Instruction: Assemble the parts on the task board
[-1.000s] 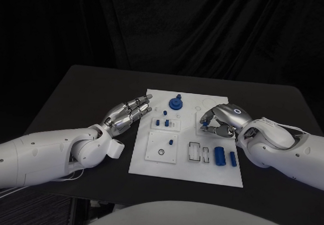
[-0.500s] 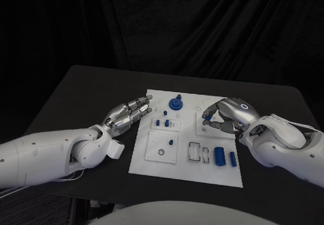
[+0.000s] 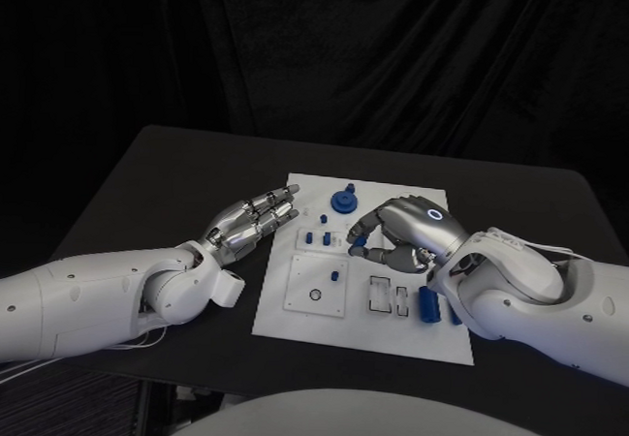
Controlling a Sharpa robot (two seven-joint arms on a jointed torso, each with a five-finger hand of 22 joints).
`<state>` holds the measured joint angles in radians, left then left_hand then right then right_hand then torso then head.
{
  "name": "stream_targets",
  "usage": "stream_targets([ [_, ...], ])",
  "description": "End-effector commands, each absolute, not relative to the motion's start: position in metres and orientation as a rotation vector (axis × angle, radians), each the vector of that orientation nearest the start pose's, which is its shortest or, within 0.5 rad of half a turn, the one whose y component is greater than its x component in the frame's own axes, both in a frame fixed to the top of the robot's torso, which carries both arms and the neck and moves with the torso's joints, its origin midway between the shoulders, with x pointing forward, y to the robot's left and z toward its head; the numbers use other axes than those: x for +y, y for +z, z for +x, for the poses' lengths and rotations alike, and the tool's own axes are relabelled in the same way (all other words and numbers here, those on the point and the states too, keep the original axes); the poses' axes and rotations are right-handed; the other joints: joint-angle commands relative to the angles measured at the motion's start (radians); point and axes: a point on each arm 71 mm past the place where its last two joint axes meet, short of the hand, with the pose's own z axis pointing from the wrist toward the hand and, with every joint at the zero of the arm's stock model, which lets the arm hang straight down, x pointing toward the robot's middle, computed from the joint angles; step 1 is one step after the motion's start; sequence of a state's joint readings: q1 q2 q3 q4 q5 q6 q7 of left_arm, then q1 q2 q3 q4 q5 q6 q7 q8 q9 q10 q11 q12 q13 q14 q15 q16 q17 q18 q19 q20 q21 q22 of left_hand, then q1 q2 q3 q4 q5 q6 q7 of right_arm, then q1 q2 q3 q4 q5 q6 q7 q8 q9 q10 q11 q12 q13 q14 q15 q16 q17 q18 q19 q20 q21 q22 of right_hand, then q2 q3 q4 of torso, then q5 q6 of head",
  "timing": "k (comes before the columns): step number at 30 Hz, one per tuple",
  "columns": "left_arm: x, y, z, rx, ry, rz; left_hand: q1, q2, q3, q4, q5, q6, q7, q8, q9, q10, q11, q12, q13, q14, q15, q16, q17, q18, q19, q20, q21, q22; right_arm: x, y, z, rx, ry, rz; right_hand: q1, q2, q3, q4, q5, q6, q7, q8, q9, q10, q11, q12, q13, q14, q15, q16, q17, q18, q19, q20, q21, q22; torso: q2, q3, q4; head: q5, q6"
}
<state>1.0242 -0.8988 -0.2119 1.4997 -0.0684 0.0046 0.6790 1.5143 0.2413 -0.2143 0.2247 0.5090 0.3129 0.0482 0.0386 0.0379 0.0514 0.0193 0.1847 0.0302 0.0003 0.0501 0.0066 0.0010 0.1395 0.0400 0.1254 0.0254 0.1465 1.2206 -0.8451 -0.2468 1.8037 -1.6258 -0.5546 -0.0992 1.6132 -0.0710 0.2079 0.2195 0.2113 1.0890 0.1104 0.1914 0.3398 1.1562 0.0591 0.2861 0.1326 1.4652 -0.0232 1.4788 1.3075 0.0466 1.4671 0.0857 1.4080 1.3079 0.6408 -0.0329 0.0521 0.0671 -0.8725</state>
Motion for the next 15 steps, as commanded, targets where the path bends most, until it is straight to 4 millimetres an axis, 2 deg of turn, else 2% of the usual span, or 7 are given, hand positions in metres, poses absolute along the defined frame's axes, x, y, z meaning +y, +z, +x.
stream_targets([
  [1, 0.23, -0.291, 0.413, 1.492, -1.846, -1.067, 0.005, 0.004, 0.006, 0.001, 0.002, 0.002, -0.003, 0.001, 0.001, -0.005, 0.001, -0.004, -0.001, 0.0, 0.002, -0.007, -0.001, 0.011, 0.0, 0.008, 0.0, -0.002, -0.11, -0.212, 0.383, 1.503, 0.915, -0.464, 0.006, -0.001, 0.017, -0.021, -0.008, -0.006, 0.003, -0.007, 0.002, 0.017, -0.011, -0.002, 0.0, 0.063, 0.0, 0.002, 0.095, -0.007, 0.023, -0.001, -0.005, 0.211, 0.002, 0.0003, -0.0009, 0.008, 0.0],
  [5, 0.229, -0.29, 0.412, 1.485, -1.857, -1.063, -0.002, 0.005, 0.005, 0.006, -0.002, 0.008, -0.007, 0.002, 0.002, -0.003, -0.003, 0.001, -0.001, 0.0, 0.004, -0.007, -0.001, 0.012, 0.001, 0.011, 0.001, 0.0, -0.093, -0.223, 0.379, 1.512, 0.948, -0.501, 0.007, -0.002, 0.018, -0.022, -0.011, -0.007, 0.003, -0.008, 0.003, 0.02, -0.011, -0.003, 0.001, 0.062, 0.0, 0.0, 0.093, -0.007, 0.024, -0.001, -0.005, 0.211, 0.004, 0.0021, -0.0029, 0.015, 0.0],
  [10, 0.227, -0.29, 0.412, 1.481, -1.866, -1.06, -0.006, 0.004, 0.004, 0.009, -0.003, 0.01, -0.008, 0.003, 0.002, -0.003, -0.004, 0.002, -0.001, 0.0, 0.004, -0.007, -0.001, 0.013, 0.002, 0.011, 0.001, 0.001, -0.078, -0.236, 0.373, 1.51, 0.972, -0.548, 0.009, -0.001, 0.02, -0.024, -0.014, -0.009, 0.003, -0.011, 0.003, 0.022, -0.011, -0.005, 0.001, 0.062, 0.0, 0.0, 0.093, -0.007, 0.024, -0.001, -0.005, 0.211, 0.003, 0.002, 0.0026, 0.013, 0.0],
  [15, 0.227, -0.29, 0.412, 1.482, -1.866, -1.06, -0.007, 0.004, 0.004, 0.01, -0.003, 0.008, -0.008, 0.003, 0.002, -0.003, -0.004, 0.001, -0.001, 0.0, 0.004, -0.007, -0.001, 0.013, 0.002, 0.012, 0.001, -0.001, -0.069, -0.242, 0.37, 1.516, 0.986, -0.577, 0.009, -0.002, 0.02, -0.024, -0.014, -0.01, 0.003, -0.011, 0.003, 0.023, -0.011, -0.006, 0.001, 0.062, 0.0, 0.0, 0.093, -0.007, 0.024, -0.001, -0.004, 0.212, 0.002, 0.0, 0.0072, 0.015, 0.0],
])
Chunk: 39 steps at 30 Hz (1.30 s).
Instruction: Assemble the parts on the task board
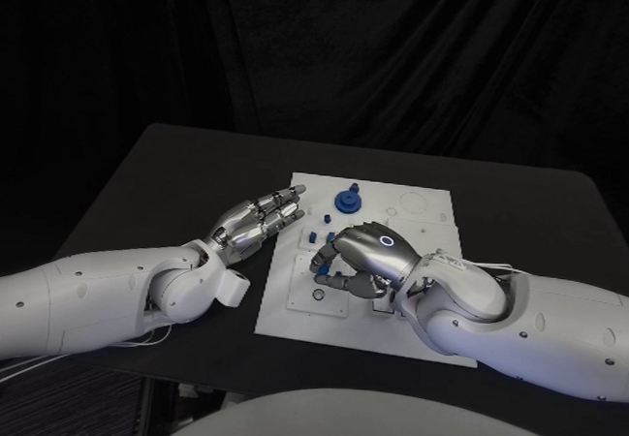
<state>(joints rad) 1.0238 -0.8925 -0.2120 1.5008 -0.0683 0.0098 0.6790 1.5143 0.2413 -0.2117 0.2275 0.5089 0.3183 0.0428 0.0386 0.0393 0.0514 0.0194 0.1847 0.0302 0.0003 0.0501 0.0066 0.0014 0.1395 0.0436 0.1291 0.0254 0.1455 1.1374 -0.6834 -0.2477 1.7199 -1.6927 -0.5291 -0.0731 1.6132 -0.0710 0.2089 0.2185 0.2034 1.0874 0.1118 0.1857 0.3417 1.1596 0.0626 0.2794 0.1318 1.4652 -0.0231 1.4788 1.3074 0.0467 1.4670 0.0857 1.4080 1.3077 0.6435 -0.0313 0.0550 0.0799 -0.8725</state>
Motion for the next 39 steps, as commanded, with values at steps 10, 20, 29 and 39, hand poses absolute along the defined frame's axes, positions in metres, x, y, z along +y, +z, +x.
stream_targets([
  [10, 0.225, -0.291, 0.413, 1.487, -1.87, -1.06, -0.005, -0.005, 0.0, 0.003, -0.002, -0.001, -0.002, 0.002, 0.0, -0.004, -0.004, -0.001, -0.001, 0.0, 0.003, -0.007, -0.001, 0.015, -0.003, 0.01, 0.0, -0.004, -0.064, -0.255, 0.365, 1.518, 0.973, -0.658, 0.015, -0.001, 0.023, -0.027, -0.006, -0.011, 0.003, -0.01, 0.002, 0.022, -0.014, -0.003, 0.001, 0.061, 0.0, -0.001, 0.091, -0.007, 0.022, -0.001, -0.007, 0.211, 0.001, -0.0014, -0.0009, 0.011, 0.0],
  [20, 0.225, -0.291, 0.413, 1.489, -1.87, -1.061, -0.004, -0.005, 0.0, 0.002, -0.002, -0.002, -0.002, 0.001, 0.0, -0.005, -0.004, -0.002, -0.001, 0.0, 0.003, -0.007, -0.001, 0.016, -0.002, 0.011, 0.001, -0.002, -0.065, -0.265, 0.363, 1.52, 0.955, -0.691, 0.015, -0.004, 0.023, -0.029, -0.003, -0.01, 0.004, -0.011, 0.003, 0.025, -0.014, -0.004, 0.002, 0.061, 0.0, -0.001, 0.091, -0.007, 0.022, -0.001, -0.006, 0.211, 0.001, -0.0001, -0.0058, 0.023, 0.0],
  [29, 0.224, -0.292, 0.413, 1.491, -1.872, -1.061, -0.004, -0.006, 0.0, 0.001, -0.002, -0.004, -0.002, 0.001, 0.0, -0.005, -0.004, -0.002, -0.002, 0.0, 0.004, -0.007, -0.001, 0.016, -0.002, 0.014, 0.001, -0.002, -0.067, -0.269, 0.363, 1.53, 0.946, -0.692, 0.014, -0.006, 0.022, -0.029, -0.001, -0.01, 0.004, -0.012, 0.004, 0.027, -0.014, -0.004, 0.002, 0.061, 0.0, -0.001, 0.091, -0.007, 0.022, -0.001, -0.006, 0.211, -0.001, 0.0, -0.0043, 0.026, 0.0],
  [39, 0.223, -0.292, 0.414, 1.496, -1.874, -1.062, -0.004, -0.006, 0.0, 0.001, -0.002, -0.005, -0.002, 0.001, 0.0, -0.006, -0.004, -0.003, -0.002, 0.0, 0.004, -0.007, -0.001, 0.017, -0.002, 0.015, 0.001, -0.003, -0.066, -0.274, 0.362, 1.539, 0.948, -0.69, 0.014, -0.006, 0.022, -0.029, -0.001, -0.01, 0.004, -0.012, 0.004, 0.027, -0.014, -0.004, 0.002, 0.061, 0.0, -0.001, 0.091, -0.007, 0.022, -0.001, -0.006, 0.211, 0.0, -0.0012, -0.0041, 0.029, 0.0],
])
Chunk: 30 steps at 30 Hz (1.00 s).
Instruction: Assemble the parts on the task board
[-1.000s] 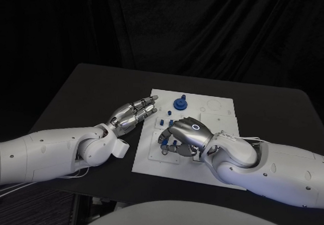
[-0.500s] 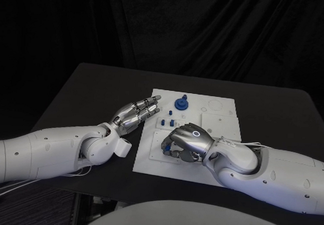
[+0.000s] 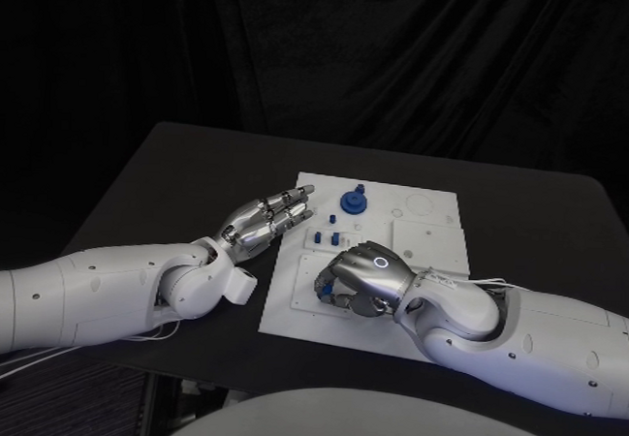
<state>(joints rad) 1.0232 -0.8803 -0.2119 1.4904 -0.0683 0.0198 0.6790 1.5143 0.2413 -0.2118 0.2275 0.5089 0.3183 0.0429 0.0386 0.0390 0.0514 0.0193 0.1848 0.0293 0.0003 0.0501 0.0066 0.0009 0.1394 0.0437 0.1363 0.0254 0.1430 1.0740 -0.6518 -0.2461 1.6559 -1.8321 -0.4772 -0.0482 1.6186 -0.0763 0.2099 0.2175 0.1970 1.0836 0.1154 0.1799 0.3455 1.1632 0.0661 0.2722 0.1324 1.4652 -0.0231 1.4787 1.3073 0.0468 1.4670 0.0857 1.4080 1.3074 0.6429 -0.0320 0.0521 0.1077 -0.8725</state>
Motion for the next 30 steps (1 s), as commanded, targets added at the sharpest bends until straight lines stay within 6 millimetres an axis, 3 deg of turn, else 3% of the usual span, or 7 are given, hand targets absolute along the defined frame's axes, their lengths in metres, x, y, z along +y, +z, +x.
stream_targets([
  [1, 0.223, -0.292, 0.414, 1.496, -1.874, -1.062, -0.004, -0.006, 0.001, 0.001, -0.002, -0.005, -0.002, 0.001, 0.0, -0.006, -0.004, -0.003, -0.001, 0.0, 0.004, -0.007, -0.001, 0.017, -0.002, 0.008, 0.001, 0.0, -0.065, -0.274, 0.362, 1.539, 0.948, -0.69, 0.008, 0.0, 0.021, -0.028, 0.005, -0.006, 0.0, -0.006, 0.0, 0.023, -0.018, 0.003, 0.002, 0.061, 0.0, -0.001, 0.091, -0.007, 0.022, -0.001, -0.006, 0.211, 0.001, -0.0002, -0.0016, 0.002, 0.0],
  [12, 0.222, -0.293, 0.414, 1.502, -1.874, -1.065, -0.004, -0.004, 0.002, 0.001, -0.003, -0.005, -0.001, 0.001, 0.0, -0.007, -0.003, -0.004, -0.001, 0.0, 0.005, -0.007, -0.001, 0.018, -0.002, 0.01, 0.001, -0.001, -0.062, -0.281, 0.361, 1.569, 0.938, -0.692, -0.001, -0.012, 0.021, -0.024, -0.009, -0.026, 0.005, -0.03, -0.004, 0.02, -0.013, -0.014, 0.002, 0.059, 0.004, -0.003, 0.088, -0.006, 0.019, 0.002, -0.011, 0.21, 0.001, 0.0003, -0.001, 0.004, 0.0],
  [14, 0.222, -0.294, 0.414, 1.503, -1.874, -1.065, -0.004, -0.004, 0.002, 0.001, -0.003, -0.005, -0.001, 0.001, 0.0, -0.007, -0.003, -0.004, -0.001, 0.0, 0.005, -0.007, -0.001, 0.018, -0.002, 0.01, 0.001, -0.001, -0.062, -0.283, 0.361, 1.585, 0.93, -0.695, -0.025, -0.027, 0.013, -0.007, -0.03, -0.073, 0.009, -0.063, -0.015, -0.029, 0.0, -0.043, -0.006, 0.055, 0.015, -0.008, 0.08, -0.004, 0.011, 0.007, -0.024, 0.206, 0.001, 0.0003, -0.0012, 0.005, 0.0],
  [16, 0.222, -0.294, 0.414, 1.504, -1.873, -1.065, -0.004, -0.004, 0.002, 0.001, -0.003, -0.005, -0.001, 0.001, 0.0, -0.007, -0.003, -0.004, -0.001, 0.0, 0.005, -0.007, -0.001, 0.018, -0.002, 0.01, 0.001, -0.001, -0.062, -0.285, 0.36, 1.6, 0.922, -0.698, -0.042, -0.044, 0.007, 0.006, -0.04, -0.135, -0.009, -0.102, -0.031, -0.095, 0.019, -0.073, -0.014, 0.041, 0.025, -0.028, 0.047, 0.005, -0.01, 0.017, -0.063, 0.194, 0.001, 0.0001, -0.0011, 0.006, 0.0],
  [18, 0.222, -0.294, 0.414, 1.504, -1.873, -1.066, -0.004, -0.004, 0.003, 0.0, -0.003, -0.006, 0.0, 0.0, 0.0, -0.007, -0.002, -0.004, -0.001, 0.0, 0.006, -0.007, -0.001, 0.019, -0.002, 0.011, 0.001, -0.001, -0.062, -0.287, 0.36, 1.614, 0.914, -0.702, -0.051, -0.055, 0.001, 0.011, -0.042, -0.185, -0.024, -0.119, -0.043, -0.139, 0.028, -0.086, -0.016, 0.029, 0.021, -0.044, 0.021, 0.012, -0.027, 0.018, -0.092, 0.185, 0.0, -0.0002, -0.0011, 0.006, 0.0],
  [21, 0.222, -0.294, 0.414, 1.505, -1.872, -1.066, -0.004, -0.004, 0.003, 0.0, -0.003, -0.006, 0.0, 0.0, 0.0, -0.007, -0.002, -0.004, -0.001, 0.0, 0.006, -0.007, -0.001, 0.019, -0.002, 0.011, 0.001, -0.001, -0.063, -0.288, 0.36, 1.622, 0.909, -0.701, -0.065, -0.063, -0.021, 0.01, -0.047, -0.276, -0.053, -0.117, -0.068, -0.229, 0.033, -0.087, -0.004, 0.016, 0.02, -0.055, 0.004, 0.019, -0.047, 0.018, -0.126, 0.176, 0.0, -0.0004, -0.001, 0.008, 0.0],
  [30, 0.223, -0.295, 0.414, 1.507, -1.868, -1.068, -0.004, -0.004, 0.003, 0.0, -0.004, -0.007, 0.001, 0.0, 0.0, -0.008, -0.002, -0.006, -0.001, 0.0, 0.006, -0.007, -0.001, 0.02, -0.002, 0.011, 0.001, -0.001, -0.068, -0.285, 0.36, 1.6, 0.903, -0.662, -0.095, -0.079, -0.076, 0.032, -0.086, -0.352, -0.084, -0.115, -0.099, -0.348, 0.035, -0.039, 0.036, 0.0, 0.022, -0.067, -0.018, 0.026, -0.066, 0.021, -0.164, 0.167, 0.0, 0.0004, -0.0013, 0.0, 0.0],
])
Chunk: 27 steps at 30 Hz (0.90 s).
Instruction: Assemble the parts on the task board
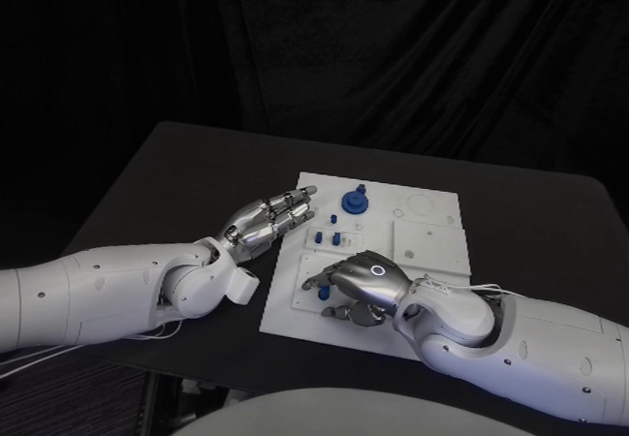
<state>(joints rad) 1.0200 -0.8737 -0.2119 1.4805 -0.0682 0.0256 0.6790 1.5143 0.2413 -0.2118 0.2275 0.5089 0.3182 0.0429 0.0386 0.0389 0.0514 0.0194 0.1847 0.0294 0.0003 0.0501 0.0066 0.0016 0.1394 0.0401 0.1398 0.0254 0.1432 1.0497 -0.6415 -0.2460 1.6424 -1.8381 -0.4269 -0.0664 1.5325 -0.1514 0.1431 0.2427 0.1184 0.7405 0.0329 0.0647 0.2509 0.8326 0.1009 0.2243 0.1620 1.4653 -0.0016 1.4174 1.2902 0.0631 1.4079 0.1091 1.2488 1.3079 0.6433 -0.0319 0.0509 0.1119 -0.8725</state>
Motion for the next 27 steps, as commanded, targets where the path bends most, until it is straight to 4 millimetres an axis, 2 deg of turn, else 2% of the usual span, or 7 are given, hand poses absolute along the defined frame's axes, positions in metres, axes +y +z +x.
stream_targets([
  [1, 0.223, -0.295, 0.414, 1.507, -1.867, -1.068, -0.004, -0.004, 0.003, 0.0, -0.004, -0.007, 0.0, 0.0, 0.0, -0.008, -0.002, -0.006, -0.001, 0.0, 0.006, -0.007, -0.002, 0.02, 0.001, 0.008, 0.001, -0.001, -0.07, -0.283, 0.36, 1.589, 0.908, -0.649, -0.011, -0.008, -0.014, 0.013, -0.011, -0.013, -0.002, 0.0, -0.008, -0.031, 0.001, 0.014, 0.01, -0.001, 0.001, -0.006, -0.001, 0.01, -0.007, -0.002, -0.005, 0.166, -0.001, 0.0006, 0.0, -0.005, 0.0],
  [5, 0.224, -0.295, 0.414, 1.507, -1.863, -1.069, -0.004, -0.004, 0.004, -0.001, -0.005, -0.008, 0.001, 0.0, 0.0, -0.009, -0.001, -0.007, -0.002, 0.0, 0.006, -0.007, -0.002, 0.02, 0.001, 0.008, 0.001, -0.002, -0.077, -0.274, 0.361, 1.549, 0.933, -0.585, -0.026, -0.032, -0.034, 0.047, -0.03, -0.039, -0.014, -0.001, -0.022, -0.083, 0.001, 0.028, 0.017, -0.004, 0.001, -0.01, -0.009, 0.011, -0.01, -0.001, -0.015, 0.164, 0.0, 0.0006, -0.0003, -0.009, 0.0],
  [10, 0.226, -0.295, 0.414, 1.506, -1.855, -1.071, -0.004, -0.005, 0.004, -0.001, -0.004, -0.01, 0.002, 0.0, -0.001, -0.009, -0.001, -0.008, -0.002, 0.0, 0.005, -0.007, -0.002, 0.021, 0.001, 0.008, 0.001, -0.002, -0.094, -0.25, 0.367, 1.45, 0.961, -0.491, -0.029, -0.055, -0.046, 0.052, -0.022, -0.168, -0.014, -0.01, -0.071, -0.153, 0.013, 0.044, 0.018, -0.008, 0.01, -0.011, -0.013, 0.013, -0.016, 0.005, -0.029, 0.161, -0.001, 0.0007, -0.0012, -0.012, 0.0],
  [15, 0.229, -0.295, 0.414, 1.504, -1.847, -1.072, -0.004, -0.005, 0.004, -0.001, -0.004, -0.01, 0.002, 0.0, -0.001, -0.009, -0.001, -0.007, -0.002, 0.0, 0.005, -0.007, -0.002, 0.022, 0.001, 0.009, 0.001, -0.002, -0.115, -0.22, 0.376, 1.398, 0.977, -0.384, -0.026, -0.046, -0.042, 0.053, -0.011, -0.168, -0.02, -0.006, -0.077, -0.172, 0.014, 0.056, 0.016, -0.004, 0.01, -0.005, -0.005, 0.011, -0.009, 0.006, -0.018, 0.165, -0.002, 0.0003, -0.0016, -0.021, 0.0],
  [25, 0.231, -0.295, 0.414, 1.501, -1.835, -1.072, -0.004, -0.005, 0.004, -0.001, -0.003, -0.01, 0.002, 0.0, -0.001, -0.01, 0.0, -0.007, -0.002, 0.0, 0.005, -0.007, -0.002, 0.022, 0.001, 0.009, 0.001, -0.002, -0.179, -0.163, 0.4, 1.405, 0.906, -0.143, -0.003, 0.027, -0.004, 0.04, 0.033, -0.008, 0.042, 0.022, -0.065, -0.119, 0.011, 0.177, 0.032, 0.01, 0.008, 0.011, 0.015, 0.005, 0.012, 0.005, 0.013, 0.174, 0.001, 0.0006, -0.001, -0.069, 0.0],
  [26, 0.232, -0.295, 0.414, 1.5, -1.833, -1.073, -0.004, -0.005, 0.004, -0.001, -0.003, -0.01, 0.002, 0.0, -0.001, -0.01, 0.0, -0.007, -0.002, 0.0, 0.005, -0.007, -0.002, 0.022, 0.001, 0.009, 0.001, -0.002, -0.186, -0.161, 0.402, 1.418, 0.892, -0.129, -0.001, 0.035, -0.002, 0.039, 0.041, 0.004, 0.049, 0.024, -0.066, -0.091, 0.007, 0.203, 0.04, 0.013, 0.005, 0.014, 0.019, 0.003, 0.016, 0.004, 0.02, 0.176, 0.001, 0.0002, -0.0008, -0.074, 0.0],
  [27, 0.232, -0.295, 0.414, 1.499, -1.832, -1.072, -0.004, -0.005, 0.004, -0.001, -0.003, -0.01, 0.002, 0.0, -0.001, -0.01, 0.0, -0.007, -0.002, 0.0, 0.005, -0.007, -0.002, 0.022, 0.001, 0.009, 0.001, -0.002, -0.193, -0.16, 0.403, 1.441, 0.873, -0.115, 0.002, 0.049, 0.005, 0.038, 0.064, 0.049, 0.065, 0.044, -0.059, 0.013, -0.006, 0.265, 0.061, 0.023, 0.01, 0.024, 0.036, -0.003, 0.032, 0.005, 0.05, 0.184, 0.001, 0.0, 0.0, -0.082, 0.0],
])
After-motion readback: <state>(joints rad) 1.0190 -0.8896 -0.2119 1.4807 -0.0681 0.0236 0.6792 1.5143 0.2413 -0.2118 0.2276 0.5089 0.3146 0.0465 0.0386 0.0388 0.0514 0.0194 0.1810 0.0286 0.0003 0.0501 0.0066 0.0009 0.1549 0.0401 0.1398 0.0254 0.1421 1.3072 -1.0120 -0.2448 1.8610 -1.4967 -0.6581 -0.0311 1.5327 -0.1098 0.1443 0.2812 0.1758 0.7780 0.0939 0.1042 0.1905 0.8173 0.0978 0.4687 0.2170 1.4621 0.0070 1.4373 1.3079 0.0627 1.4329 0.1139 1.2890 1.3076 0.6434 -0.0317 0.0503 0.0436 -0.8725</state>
